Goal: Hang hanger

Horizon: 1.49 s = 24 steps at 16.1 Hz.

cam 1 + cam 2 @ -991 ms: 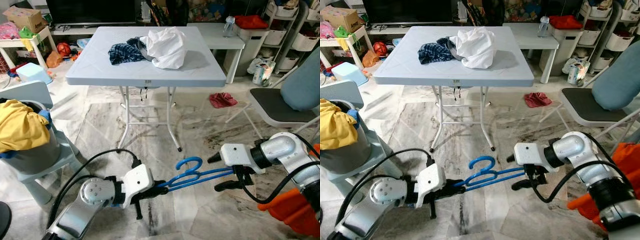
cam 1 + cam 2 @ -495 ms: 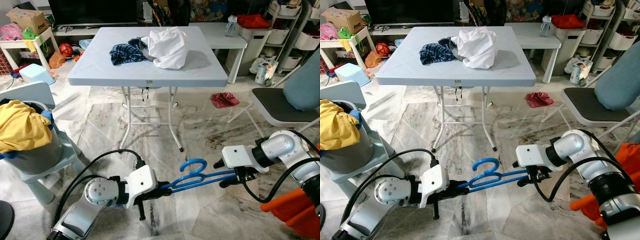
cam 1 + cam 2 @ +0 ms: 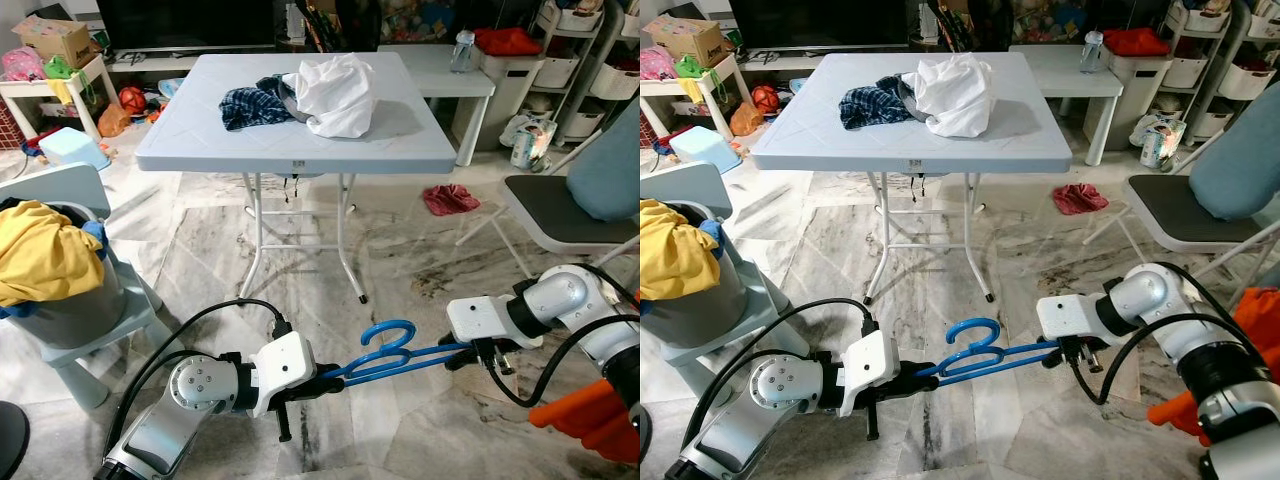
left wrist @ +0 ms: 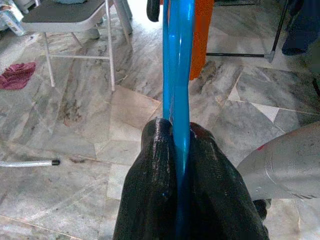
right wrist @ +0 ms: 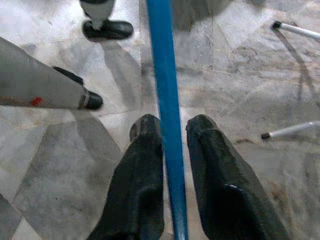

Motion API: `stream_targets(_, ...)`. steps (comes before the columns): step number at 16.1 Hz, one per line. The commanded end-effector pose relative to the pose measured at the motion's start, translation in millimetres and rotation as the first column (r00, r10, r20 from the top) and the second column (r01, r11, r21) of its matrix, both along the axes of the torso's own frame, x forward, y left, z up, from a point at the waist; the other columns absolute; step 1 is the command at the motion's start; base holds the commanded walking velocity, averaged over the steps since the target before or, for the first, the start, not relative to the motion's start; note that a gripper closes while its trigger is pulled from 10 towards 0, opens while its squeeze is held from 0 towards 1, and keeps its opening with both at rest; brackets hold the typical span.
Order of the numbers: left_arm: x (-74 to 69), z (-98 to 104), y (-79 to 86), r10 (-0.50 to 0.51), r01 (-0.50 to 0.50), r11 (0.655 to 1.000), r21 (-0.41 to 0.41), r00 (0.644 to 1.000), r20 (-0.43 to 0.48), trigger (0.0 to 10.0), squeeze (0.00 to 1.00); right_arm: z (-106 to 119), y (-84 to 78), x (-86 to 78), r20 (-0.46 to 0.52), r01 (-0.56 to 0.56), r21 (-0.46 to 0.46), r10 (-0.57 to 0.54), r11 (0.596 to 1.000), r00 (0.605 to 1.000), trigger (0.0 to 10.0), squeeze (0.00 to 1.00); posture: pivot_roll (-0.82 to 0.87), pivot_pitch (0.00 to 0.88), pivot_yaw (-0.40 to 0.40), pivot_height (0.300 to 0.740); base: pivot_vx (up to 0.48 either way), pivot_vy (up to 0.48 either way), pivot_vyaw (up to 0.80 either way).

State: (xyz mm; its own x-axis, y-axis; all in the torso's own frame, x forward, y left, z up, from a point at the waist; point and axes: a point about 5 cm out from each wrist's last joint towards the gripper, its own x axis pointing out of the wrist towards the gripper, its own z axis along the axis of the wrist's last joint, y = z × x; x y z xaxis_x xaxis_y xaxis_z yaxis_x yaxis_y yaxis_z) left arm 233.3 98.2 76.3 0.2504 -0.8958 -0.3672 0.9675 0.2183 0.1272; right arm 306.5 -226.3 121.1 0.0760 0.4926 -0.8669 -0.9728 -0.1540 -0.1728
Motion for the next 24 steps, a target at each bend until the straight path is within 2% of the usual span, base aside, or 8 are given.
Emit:
stream_targets(1,0.6,4,-2.9,-0.019,0.019,1.0,0.004,1.0,0.02,10.0,0.0,4,-0.7,3.8,0.028,-0.012,-0.023,0.012,1.0,1.0,0.0,0.0,-0.12,0.0,0.011,0.74,0.0,0.0,0.0)
stream_targets(8,0.4,1,-2.0,-0.023,0.023,1.0,0.012,1.0,0.01,10.0,0.0,2,-2.7,6.2,0.036,-0.001,-0.023,0.002,1.0,0.999,0.0,0.0,-0.12,0.0,0.009,0.74,0.0,0.0,0.0)
stream_targets(9,0.7,1,-1.7,-0.014,0.014,1.0,0.01,1.0,0.005,10.0,0.63,2,-3.0,6.3,0.036,0.001,-0.023,0.0,1.0,0.999,0.0,0.0,-0.12,0.0,0.009,0.74,0.0,0.0,0.0)
stream_targets(10,0.8,0,-0.9,0.001,-0.001,1.0,0.009,1.0,0.001,10.0,1.0,1,-4.3,6.8,0.043,0.012,-0.023,-0.011,1.0,0.999,0.0,0.0,-0.12,0.0,0.008,0.74,0.0,0.0,0.0)
stream_targets(14,1.3,2,-1.9,0.008,-0.008,1.0,-0.001,1.0,0.021,10.0,1.0,-1,-8.8,11.8,0.108,0.056,-0.059,-0.049,0.997,0.993,0.0,0.0,-0.12,0.0,0.001,0.74,0.0,0.0,0.0)
stream_targets(17,1.5,5,-2.2,-0.003,0.002,1.0,0.015,0.997,0.071,10.0,1.0,-5,-18.2,21.6,0.243,0.138,-0.153,-0.098,0.978,0.965,0.0,0.0,-0.11,0.0,-0.009,0.74,0.0,0.0,0.0)
stream_targets(23,5.5,5,8.3,0.049,-0.054,0.998,0.045,0.992,0.112,10.0,1.0,-7,-26.5,27.7,0.331,0.24,-0.167,-0.175,0.956,0.927,0.0,0.0,-0.11,0.0,-0.013,0.74,0.0,0.0,0.0)
stream_targets(24,5.2,3,11.0,0.082,-0.088,0.995,0.044,0.99,0.11,10.0,1.0,-9,-28.6,28.5,0.342,0.285,-0.14,-0.224,0.948,0.913,0.0,0.0,-0.11,0.0,-0.016,0.74,0.0,0.0,0.0)
